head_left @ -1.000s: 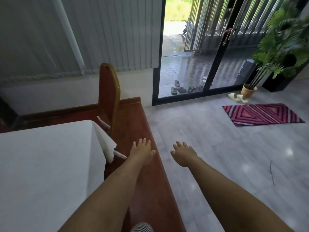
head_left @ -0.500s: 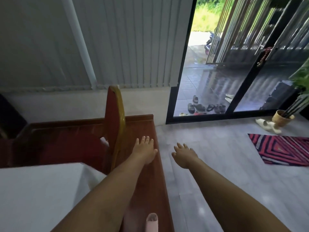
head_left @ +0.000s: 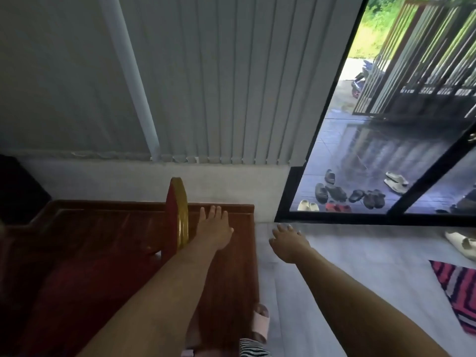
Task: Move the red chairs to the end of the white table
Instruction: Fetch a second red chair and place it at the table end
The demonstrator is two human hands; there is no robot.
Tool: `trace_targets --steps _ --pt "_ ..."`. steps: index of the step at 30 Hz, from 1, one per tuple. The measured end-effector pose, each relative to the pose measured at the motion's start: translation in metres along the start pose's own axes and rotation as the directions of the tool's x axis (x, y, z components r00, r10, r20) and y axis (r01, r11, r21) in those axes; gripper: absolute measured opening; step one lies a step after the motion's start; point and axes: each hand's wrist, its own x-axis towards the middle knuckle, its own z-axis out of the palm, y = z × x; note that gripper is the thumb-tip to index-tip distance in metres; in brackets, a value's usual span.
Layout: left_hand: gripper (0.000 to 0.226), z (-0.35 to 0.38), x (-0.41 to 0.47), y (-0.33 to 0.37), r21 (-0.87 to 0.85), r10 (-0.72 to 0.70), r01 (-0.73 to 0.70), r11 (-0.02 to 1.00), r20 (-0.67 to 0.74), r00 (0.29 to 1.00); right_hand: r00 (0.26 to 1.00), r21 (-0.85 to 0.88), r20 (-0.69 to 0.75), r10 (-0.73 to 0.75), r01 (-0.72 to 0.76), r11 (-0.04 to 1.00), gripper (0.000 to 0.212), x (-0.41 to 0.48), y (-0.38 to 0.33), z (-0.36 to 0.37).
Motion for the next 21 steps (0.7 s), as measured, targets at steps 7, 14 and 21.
trace_targets --steps 7,14,21 --pt "0.061 -0.037 0.125 -0.039 -0.068 -0.148 0.146 0.987 -0.010 0.989 0.983 -0.051 -0.053 -0.174 0.172 0.984 0.050 0.144 0.010 -0.095" --pt "0.060 -0.053 0.200 -0.093 -0.104 -0.326 0.323 0.941 -0.011 0.945 0.942 -0.124 -0.015 -0.336 0.332 0.935 0.053 0.263 -0.021 -0.158" --pt "0.061 -0.051 0.256 -0.178 -0.226 -0.526 0.521 0.823 0.042 0.849 0.858 -0.205 -0.007 -0.514 0.502 0.841 0.053 0.370 -0.090 -0.199"
